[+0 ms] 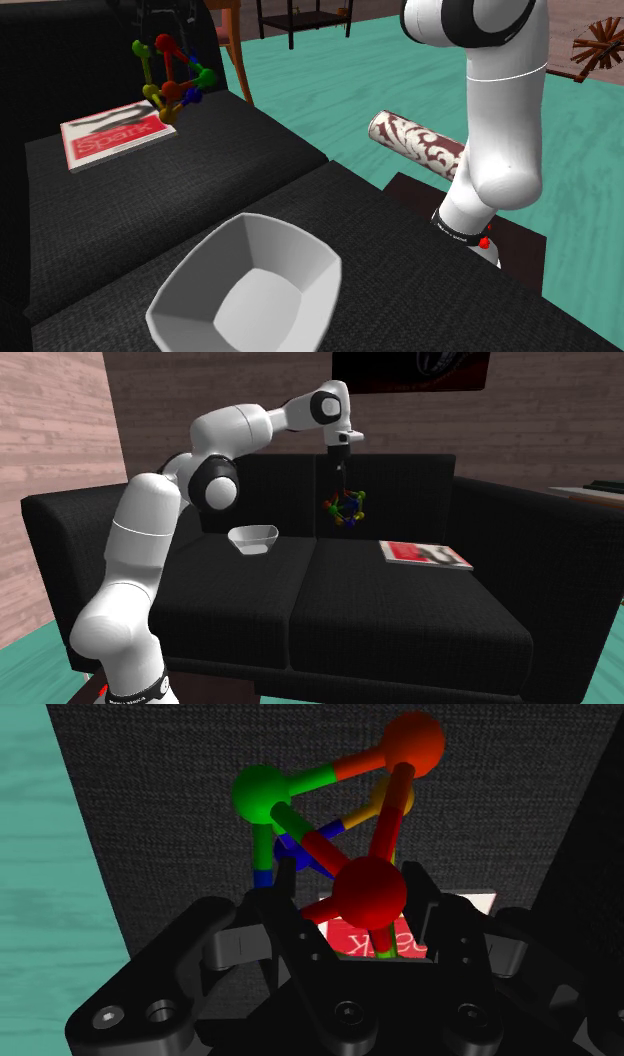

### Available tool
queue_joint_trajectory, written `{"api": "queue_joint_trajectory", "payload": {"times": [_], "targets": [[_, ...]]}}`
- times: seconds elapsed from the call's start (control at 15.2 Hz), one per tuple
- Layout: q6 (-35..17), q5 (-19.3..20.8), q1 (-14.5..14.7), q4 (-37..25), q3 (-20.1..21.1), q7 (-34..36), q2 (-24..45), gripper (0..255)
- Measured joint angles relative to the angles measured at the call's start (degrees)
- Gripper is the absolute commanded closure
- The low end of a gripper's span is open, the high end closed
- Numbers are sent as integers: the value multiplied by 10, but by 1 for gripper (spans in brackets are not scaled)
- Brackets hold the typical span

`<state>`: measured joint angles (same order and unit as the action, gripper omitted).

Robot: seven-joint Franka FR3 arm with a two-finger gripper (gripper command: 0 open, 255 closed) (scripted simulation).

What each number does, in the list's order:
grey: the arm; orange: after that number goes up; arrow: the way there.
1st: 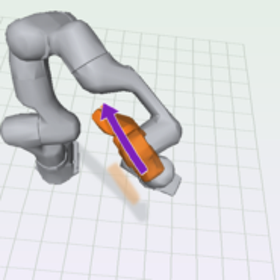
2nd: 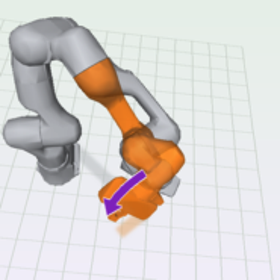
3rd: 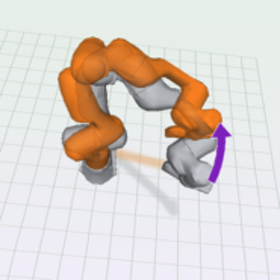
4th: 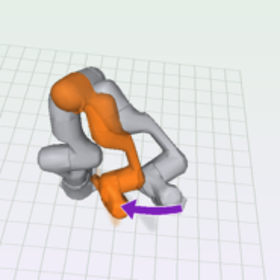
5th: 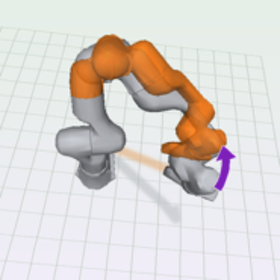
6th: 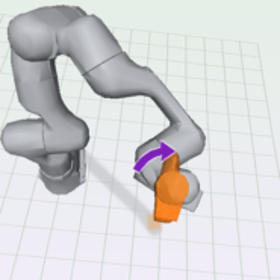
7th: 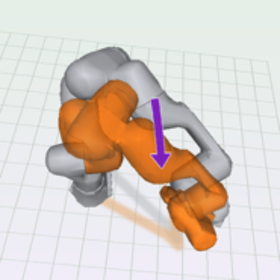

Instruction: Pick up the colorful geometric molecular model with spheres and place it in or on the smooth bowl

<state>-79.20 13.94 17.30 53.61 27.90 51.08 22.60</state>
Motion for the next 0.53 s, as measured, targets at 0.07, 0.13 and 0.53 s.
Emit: {"api": "queue_joint_trajectory", "payload": {"times": [0.07, 0.13, 0.53], "targets": [[13, 5, 6, -22, -1, -1, 9, 255], [31, 12, 16, -54, -2, -2, 24, 255], [25, -7, 21, 10, 14, 36, -33, 255]]}}
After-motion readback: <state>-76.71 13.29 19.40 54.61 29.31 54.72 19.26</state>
